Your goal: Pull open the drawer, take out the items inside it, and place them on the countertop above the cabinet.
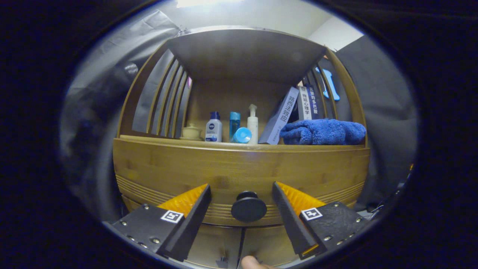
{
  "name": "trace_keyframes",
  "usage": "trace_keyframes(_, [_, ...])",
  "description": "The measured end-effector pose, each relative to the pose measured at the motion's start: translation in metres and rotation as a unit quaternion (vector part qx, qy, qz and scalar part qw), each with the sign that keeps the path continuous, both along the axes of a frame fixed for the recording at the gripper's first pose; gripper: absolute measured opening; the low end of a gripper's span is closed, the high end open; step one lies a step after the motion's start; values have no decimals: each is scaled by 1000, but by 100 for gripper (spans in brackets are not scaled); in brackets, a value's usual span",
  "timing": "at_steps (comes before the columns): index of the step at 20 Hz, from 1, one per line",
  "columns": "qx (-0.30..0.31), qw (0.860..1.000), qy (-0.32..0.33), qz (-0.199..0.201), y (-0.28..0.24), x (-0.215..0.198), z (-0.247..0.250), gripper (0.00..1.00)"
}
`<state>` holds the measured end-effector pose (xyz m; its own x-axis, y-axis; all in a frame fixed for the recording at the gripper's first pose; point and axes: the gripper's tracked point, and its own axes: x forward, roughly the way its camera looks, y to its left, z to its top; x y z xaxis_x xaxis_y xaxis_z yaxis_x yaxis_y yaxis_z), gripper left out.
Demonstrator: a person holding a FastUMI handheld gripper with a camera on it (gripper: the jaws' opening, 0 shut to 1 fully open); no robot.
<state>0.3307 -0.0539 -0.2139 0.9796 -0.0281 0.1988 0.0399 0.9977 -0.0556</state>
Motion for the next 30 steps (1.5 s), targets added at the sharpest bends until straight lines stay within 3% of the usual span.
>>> trace_keyframes(4, [-7,1000,-7,1,0,0,-5,99])
trace_keyframes(6, [-26,1000,16,1,-1,0,-14,99])
trace_keyframes(9, [1,998,55,4,-5,-6,-24,98])
trace_keyframes(12, [2,999,44,-9,-19,-26,-7,98])
trace_keyframes(14, [-14,999,44,7,-16,-40,0,97])
trace_keyframes(19, [-13,992,125,17,-17,-97,-10,98])
trace_keyframes(30, [-11,987,157,-42,-21,-189,113,98])
